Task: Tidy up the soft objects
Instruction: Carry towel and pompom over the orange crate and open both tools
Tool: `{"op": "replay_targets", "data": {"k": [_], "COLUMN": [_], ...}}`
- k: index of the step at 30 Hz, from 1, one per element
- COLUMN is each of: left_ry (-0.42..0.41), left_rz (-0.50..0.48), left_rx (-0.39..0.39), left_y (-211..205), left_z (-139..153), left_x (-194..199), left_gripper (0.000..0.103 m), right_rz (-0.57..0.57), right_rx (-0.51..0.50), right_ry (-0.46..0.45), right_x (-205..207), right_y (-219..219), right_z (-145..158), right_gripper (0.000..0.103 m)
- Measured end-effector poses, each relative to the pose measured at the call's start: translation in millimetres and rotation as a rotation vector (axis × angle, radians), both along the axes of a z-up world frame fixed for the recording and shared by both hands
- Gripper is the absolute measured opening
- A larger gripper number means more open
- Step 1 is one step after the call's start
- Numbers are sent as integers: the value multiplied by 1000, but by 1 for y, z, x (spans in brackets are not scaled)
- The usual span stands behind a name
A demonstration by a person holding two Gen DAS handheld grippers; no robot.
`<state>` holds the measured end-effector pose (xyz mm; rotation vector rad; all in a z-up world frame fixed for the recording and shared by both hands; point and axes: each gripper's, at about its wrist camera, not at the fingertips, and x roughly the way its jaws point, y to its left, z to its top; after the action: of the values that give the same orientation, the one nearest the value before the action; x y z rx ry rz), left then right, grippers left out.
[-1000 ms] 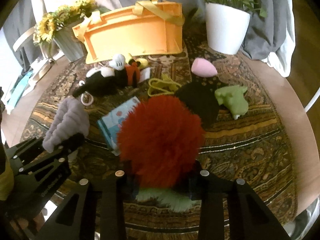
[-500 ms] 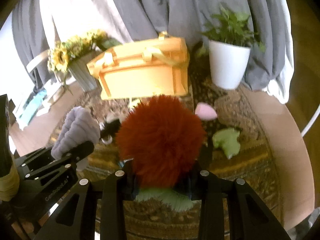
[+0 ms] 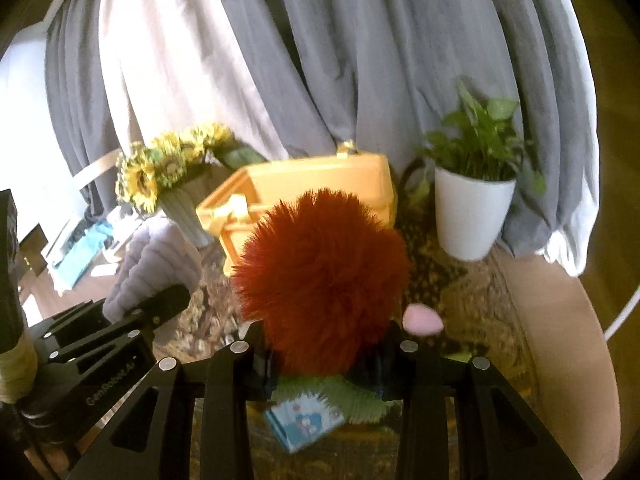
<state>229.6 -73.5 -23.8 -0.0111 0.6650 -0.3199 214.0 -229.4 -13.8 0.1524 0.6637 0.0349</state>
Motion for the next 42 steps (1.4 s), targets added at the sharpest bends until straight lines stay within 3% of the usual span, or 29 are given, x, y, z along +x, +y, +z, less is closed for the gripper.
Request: {"op": "replay_targets", "data": {"k": [5, 20, 34, 42], "left_ry": [-58, -123, -114, -83], "left_rz": [13, 61, 70, 60], "left_rx": [3, 13, 51, 95], "left_y": [-1, -2, -14, -24], "left_z": [19, 51, 49, 36], "left_x": [11, 75, 164, 208], "left_gripper": [27, 27, 27, 27], "right_rz": [14, 66, 92, 116], "right_rx": [0, -24, -19, -41], "right_ry": [-42, -123, -69, 12], "right_x": [16, 89, 192, 235], "right_y": [-1, 3, -9, -11], "right_z": [15, 45, 34, 17], "right_gripper": [35, 35, 35, 35]}}
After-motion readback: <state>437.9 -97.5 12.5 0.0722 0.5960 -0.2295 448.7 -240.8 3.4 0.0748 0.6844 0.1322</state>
